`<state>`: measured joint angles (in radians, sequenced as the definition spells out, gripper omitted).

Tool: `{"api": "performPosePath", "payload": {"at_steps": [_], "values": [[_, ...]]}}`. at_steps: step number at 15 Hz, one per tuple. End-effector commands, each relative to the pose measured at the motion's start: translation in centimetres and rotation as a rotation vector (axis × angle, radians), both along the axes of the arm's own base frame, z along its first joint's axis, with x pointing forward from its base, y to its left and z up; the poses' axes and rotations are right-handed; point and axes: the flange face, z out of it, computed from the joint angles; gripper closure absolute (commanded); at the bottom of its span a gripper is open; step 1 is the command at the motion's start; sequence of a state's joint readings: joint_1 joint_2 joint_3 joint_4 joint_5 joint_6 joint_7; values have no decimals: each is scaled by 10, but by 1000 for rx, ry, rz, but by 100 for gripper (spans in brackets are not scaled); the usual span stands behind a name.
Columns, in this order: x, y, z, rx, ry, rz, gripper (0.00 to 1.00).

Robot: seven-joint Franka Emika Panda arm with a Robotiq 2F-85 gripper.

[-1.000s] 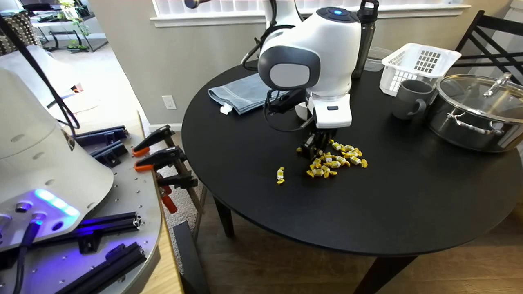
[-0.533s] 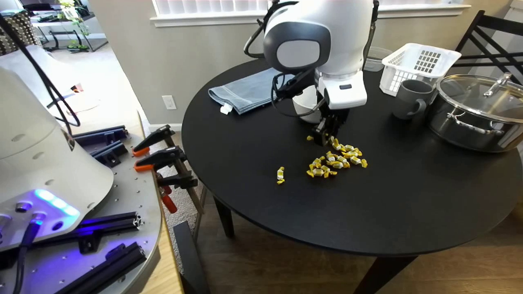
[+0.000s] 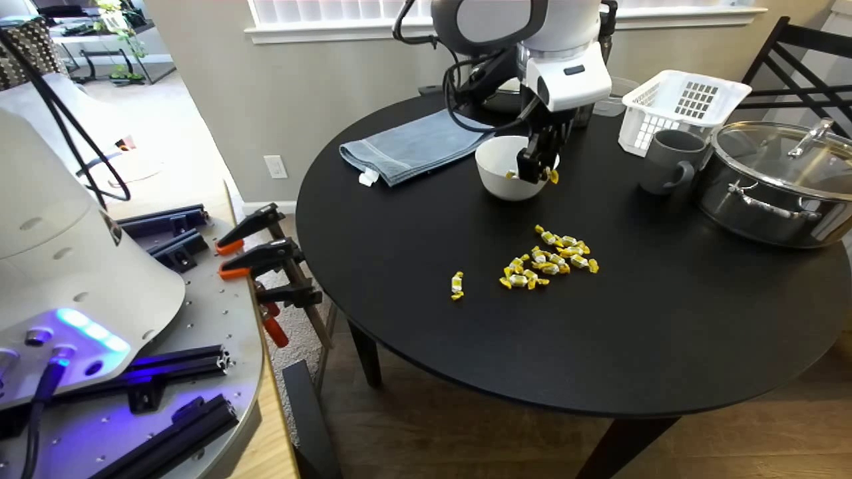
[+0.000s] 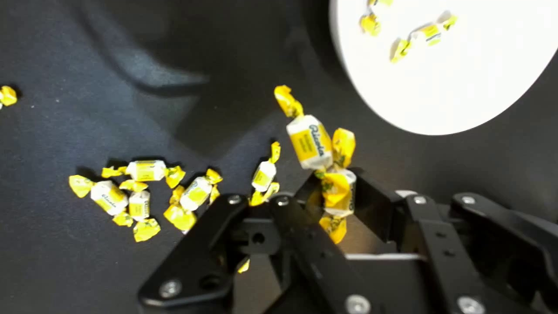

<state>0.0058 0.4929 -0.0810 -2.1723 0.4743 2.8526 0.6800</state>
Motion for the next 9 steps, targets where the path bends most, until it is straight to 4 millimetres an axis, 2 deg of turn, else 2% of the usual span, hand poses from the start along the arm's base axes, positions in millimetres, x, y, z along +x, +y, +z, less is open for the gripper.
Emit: {"api": "performPosePath", "payload": {"at_steps": [1,5,9], "values": [[12,35,22,30,-36,56,95],[30,84,34,50,-88,136,95],[36,111,33,61,-99,189,93]]}}
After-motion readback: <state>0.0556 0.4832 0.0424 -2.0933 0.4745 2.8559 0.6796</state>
